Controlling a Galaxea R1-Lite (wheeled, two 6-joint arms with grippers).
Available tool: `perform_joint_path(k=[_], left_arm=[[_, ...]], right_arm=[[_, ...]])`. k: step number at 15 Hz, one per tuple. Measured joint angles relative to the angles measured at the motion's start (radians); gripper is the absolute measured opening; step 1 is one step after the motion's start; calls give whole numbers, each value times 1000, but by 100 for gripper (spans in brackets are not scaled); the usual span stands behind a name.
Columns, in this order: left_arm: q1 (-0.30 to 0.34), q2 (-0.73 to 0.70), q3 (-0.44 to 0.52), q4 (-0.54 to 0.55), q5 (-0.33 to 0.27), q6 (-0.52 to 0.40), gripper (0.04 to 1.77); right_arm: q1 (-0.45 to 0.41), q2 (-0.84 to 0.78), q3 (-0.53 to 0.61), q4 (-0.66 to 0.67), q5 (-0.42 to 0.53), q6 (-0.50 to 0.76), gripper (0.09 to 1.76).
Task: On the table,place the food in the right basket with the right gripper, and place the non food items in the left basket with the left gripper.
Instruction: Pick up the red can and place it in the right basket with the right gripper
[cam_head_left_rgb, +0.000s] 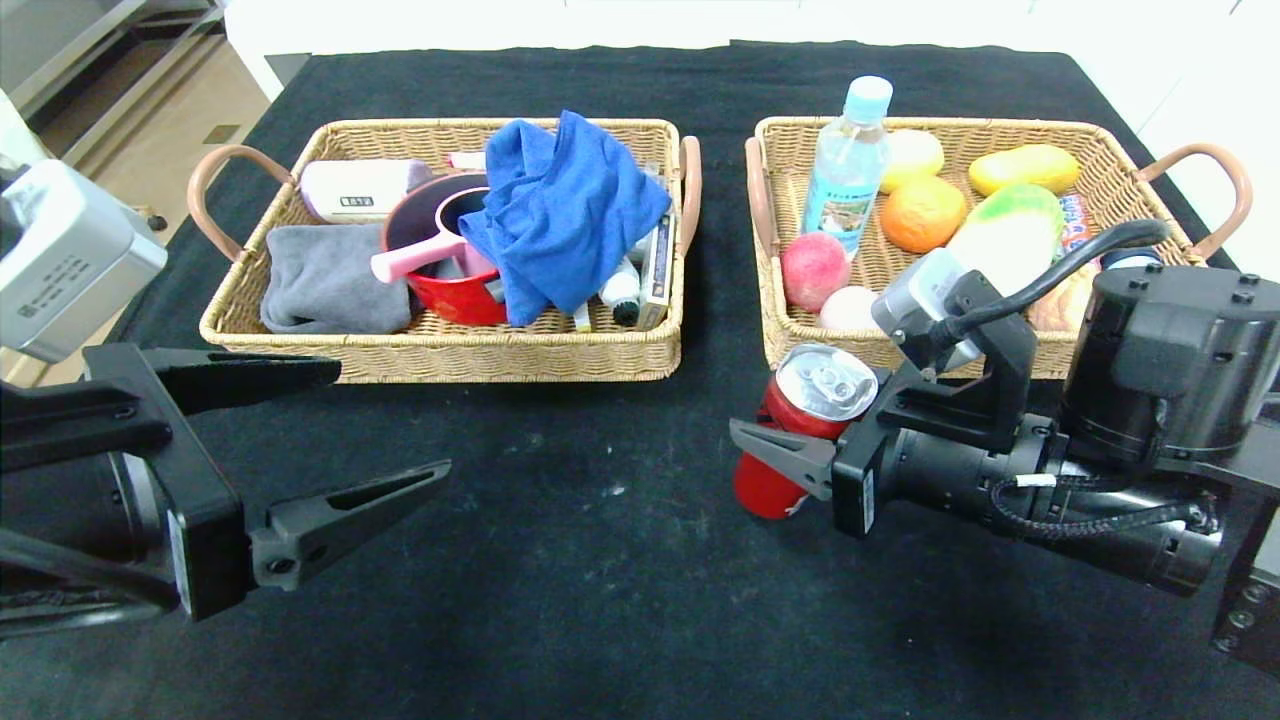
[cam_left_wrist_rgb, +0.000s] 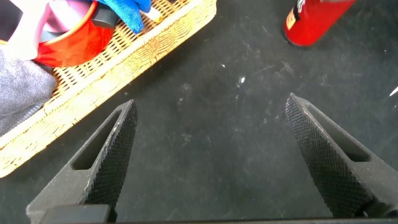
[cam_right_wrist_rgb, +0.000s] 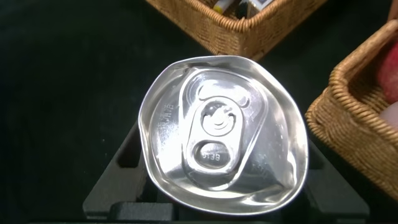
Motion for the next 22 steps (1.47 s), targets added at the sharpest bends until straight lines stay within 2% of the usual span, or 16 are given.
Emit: perform_joint_path(k=[5, 10, 16, 22], left_arm=[[0, 3, 0, 1, 0, 0, 172], [-1, 5, 0, 1, -1, 0, 172], [-8, 5, 2, 1, 0, -1, 172], [-17, 5, 9, -1, 0, 0, 172]], right_arm=[[19, -62, -27, 37, -4, 5, 106], [-10, -136, -152, 179, -15, 4, 106], [-174, -158, -299, 247, -30, 0, 106], [-352, -100, -443, 274, -22, 0, 106]])
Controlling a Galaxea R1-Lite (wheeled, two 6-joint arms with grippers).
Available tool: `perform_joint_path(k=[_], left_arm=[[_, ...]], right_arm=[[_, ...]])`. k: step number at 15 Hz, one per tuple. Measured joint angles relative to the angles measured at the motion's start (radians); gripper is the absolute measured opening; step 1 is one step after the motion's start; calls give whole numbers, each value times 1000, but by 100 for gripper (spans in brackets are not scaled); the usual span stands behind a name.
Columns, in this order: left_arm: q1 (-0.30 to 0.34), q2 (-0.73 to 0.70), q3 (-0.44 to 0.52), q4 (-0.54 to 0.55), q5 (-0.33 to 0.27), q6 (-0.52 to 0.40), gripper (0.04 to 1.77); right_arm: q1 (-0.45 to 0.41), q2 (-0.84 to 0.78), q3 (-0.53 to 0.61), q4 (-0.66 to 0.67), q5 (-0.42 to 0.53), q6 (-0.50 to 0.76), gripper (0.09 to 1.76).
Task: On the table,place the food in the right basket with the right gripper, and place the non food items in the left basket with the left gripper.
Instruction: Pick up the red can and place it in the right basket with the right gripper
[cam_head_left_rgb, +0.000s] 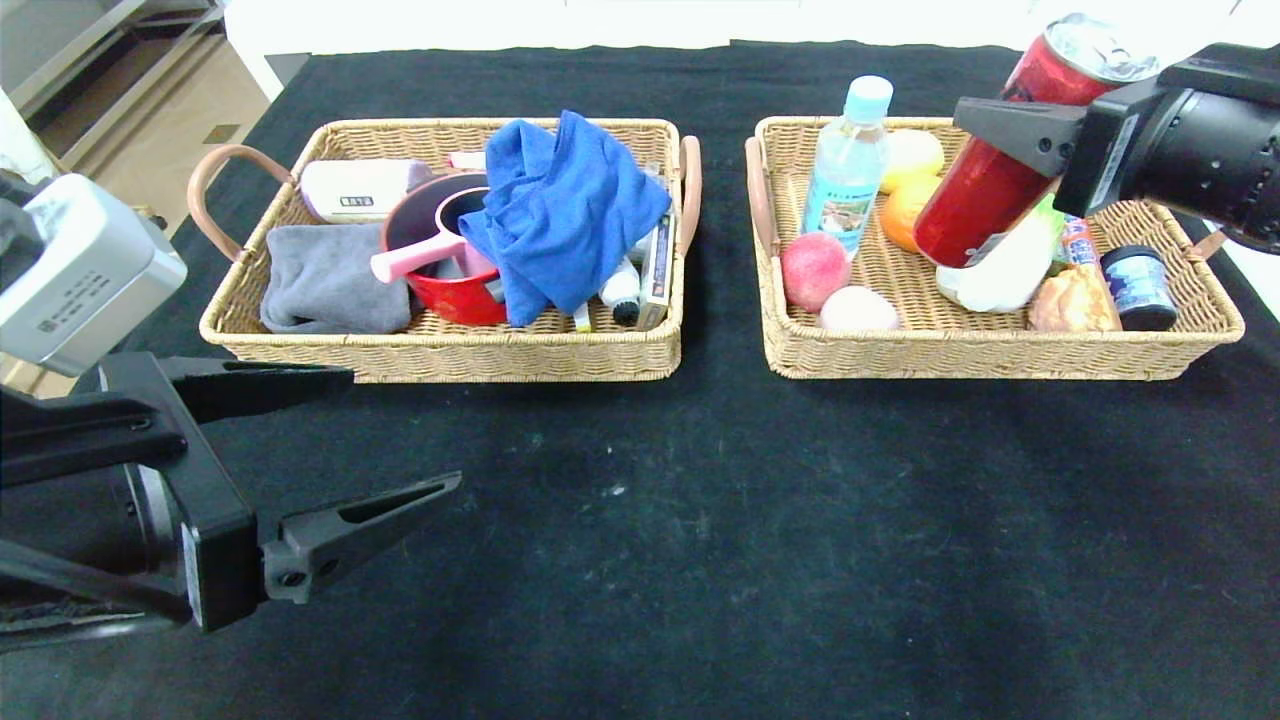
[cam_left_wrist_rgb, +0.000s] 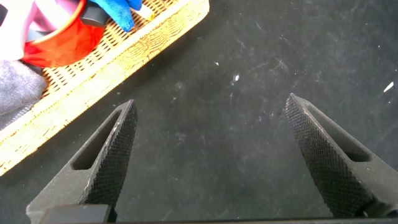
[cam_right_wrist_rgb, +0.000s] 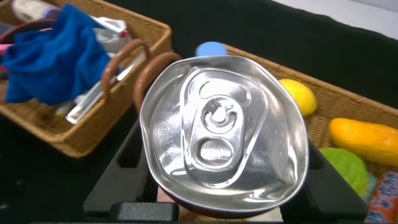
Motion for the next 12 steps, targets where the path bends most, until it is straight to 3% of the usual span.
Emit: perform_joint_path(k=[6, 12], left_arm=[[0, -1, 0, -3, 0, 0, 172], [0, 0, 0, -3, -1, -1, 172]], right_arm=[[-124, 152, -199, 1, 1, 2, 106], [-190, 326, -413, 5, -10, 1, 106]])
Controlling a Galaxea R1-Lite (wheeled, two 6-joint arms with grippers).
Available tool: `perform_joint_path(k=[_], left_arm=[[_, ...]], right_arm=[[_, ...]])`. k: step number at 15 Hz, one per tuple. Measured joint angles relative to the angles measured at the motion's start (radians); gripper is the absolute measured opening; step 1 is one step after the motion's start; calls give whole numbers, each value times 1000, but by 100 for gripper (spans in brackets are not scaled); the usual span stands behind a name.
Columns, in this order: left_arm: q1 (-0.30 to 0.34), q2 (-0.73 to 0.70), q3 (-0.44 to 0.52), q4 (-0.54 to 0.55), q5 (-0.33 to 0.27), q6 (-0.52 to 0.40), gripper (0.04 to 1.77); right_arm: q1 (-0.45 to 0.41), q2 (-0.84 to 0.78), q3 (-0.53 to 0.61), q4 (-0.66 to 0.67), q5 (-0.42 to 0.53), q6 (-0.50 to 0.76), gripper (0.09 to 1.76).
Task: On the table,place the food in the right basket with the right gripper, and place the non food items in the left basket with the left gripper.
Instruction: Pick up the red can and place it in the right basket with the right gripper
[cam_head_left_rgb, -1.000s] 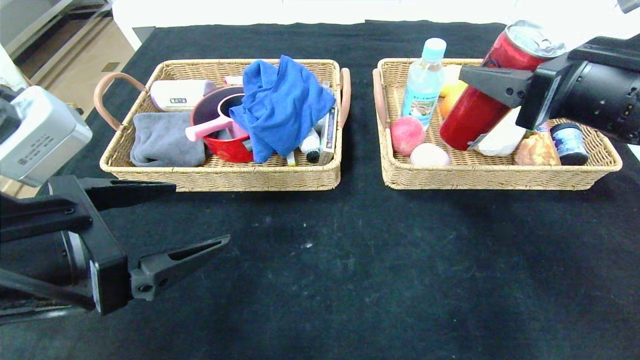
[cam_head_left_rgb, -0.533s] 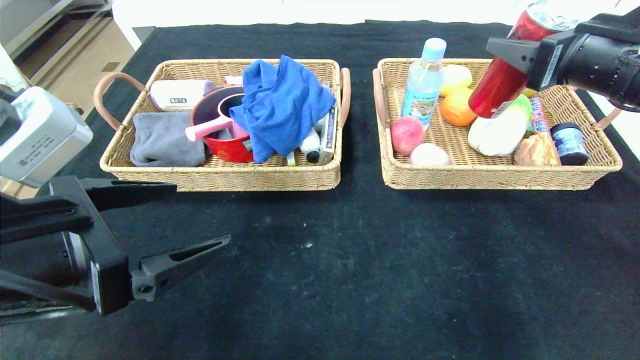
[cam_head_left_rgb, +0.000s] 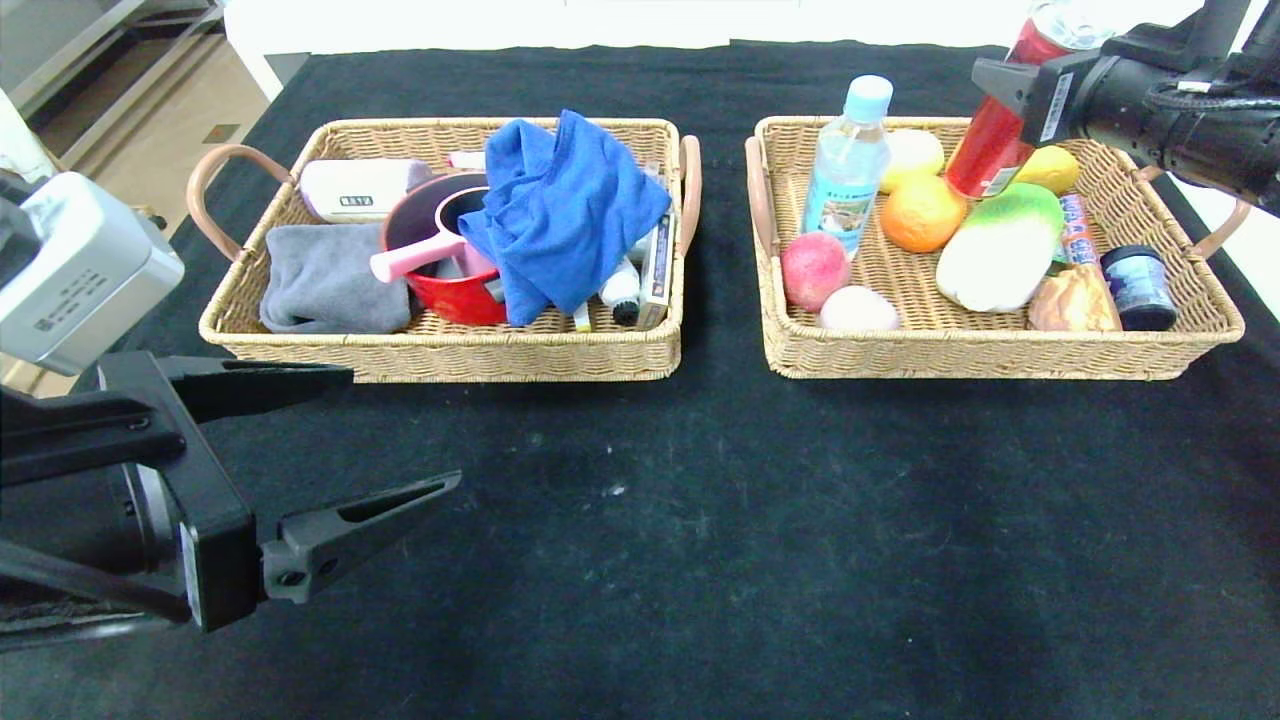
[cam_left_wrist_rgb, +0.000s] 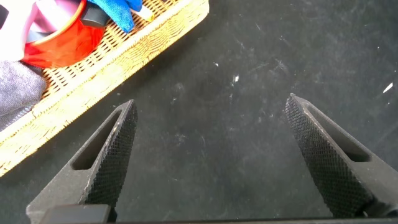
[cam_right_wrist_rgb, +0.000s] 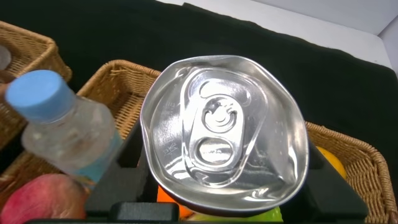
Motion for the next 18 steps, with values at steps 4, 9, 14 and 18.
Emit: perform_joint_path(k=[4, 9, 14, 18], left_arm=[[0, 1, 0, 0, 0, 0, 172], [0, 3, 1, 1, 0, 1, 172], [-1, 4, 2, 0, 0, 1, 172], [-1, 4, 3, 1, 0, 1, 172]], right_arm=[[-21, 74, -91, 0, 0, -1, 106], [-40, 115, -132, 1, 2, -1, 106], [-50, 123, -137, -7, 2, -4, 119], [-51, 122, -134, -2, 2, -4, 140]])
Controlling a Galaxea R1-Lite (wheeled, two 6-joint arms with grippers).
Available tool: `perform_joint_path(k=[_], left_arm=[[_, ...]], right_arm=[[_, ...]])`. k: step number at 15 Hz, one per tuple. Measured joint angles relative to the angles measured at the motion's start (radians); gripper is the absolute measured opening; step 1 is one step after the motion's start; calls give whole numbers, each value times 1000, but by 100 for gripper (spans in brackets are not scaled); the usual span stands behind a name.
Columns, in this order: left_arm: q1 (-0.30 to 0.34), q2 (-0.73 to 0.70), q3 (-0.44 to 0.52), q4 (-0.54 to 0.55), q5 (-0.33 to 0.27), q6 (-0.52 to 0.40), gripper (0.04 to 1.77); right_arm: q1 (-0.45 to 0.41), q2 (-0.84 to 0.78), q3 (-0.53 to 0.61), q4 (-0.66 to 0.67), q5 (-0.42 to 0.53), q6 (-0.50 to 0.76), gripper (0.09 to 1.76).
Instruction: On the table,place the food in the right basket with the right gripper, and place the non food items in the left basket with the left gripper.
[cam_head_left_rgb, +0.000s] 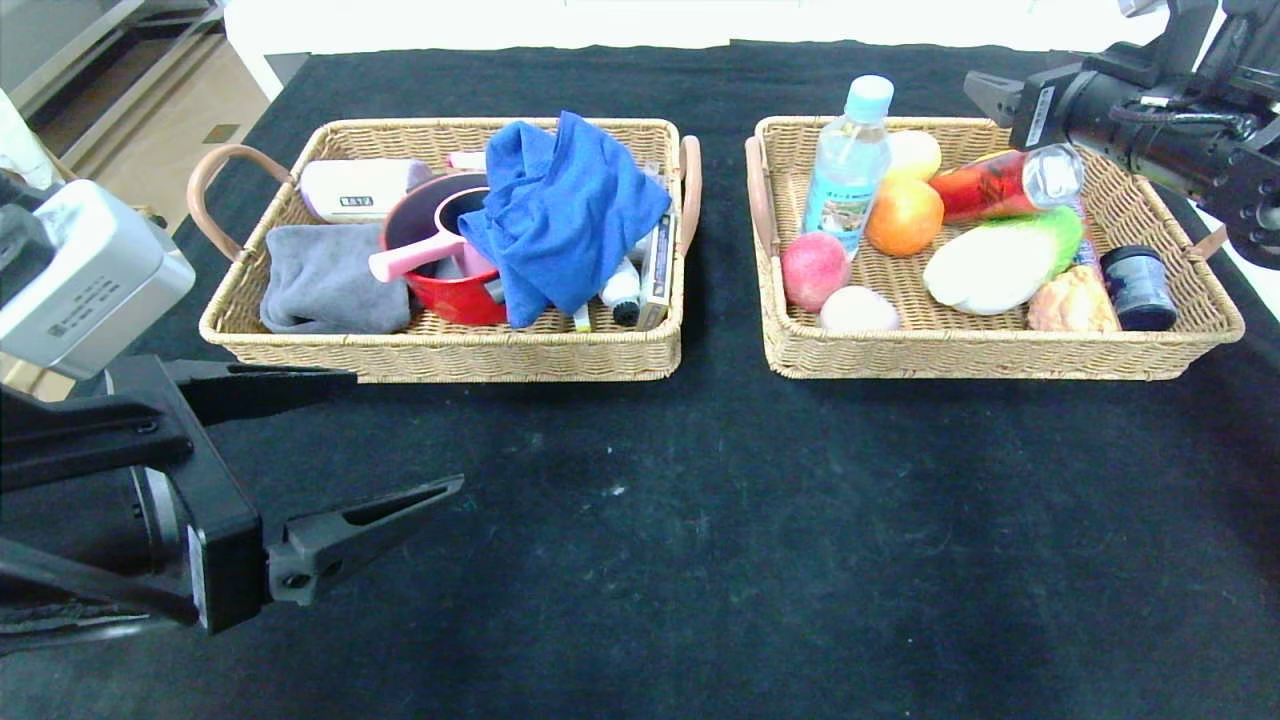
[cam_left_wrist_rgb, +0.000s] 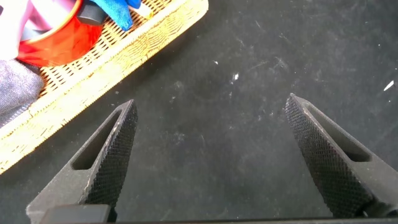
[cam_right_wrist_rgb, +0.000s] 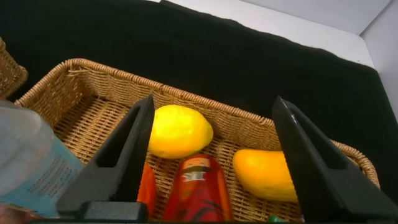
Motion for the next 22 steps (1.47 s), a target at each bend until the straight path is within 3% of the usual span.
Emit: perform_joint_path(k=[6, 14, 22], left_arm=[[0, 0, 0, -1, 0, 0, 172], [1, 0, -2, -3, 0, -1, 172], [1, -8, -5, -3, 1, -3, 172]], right_arm=[[0, 0, 10, 5, 2, 1, 156], [1, -49, 57, 67, 11, 6, 166], [20, -187, 280, 70, 12, 6, 169]])
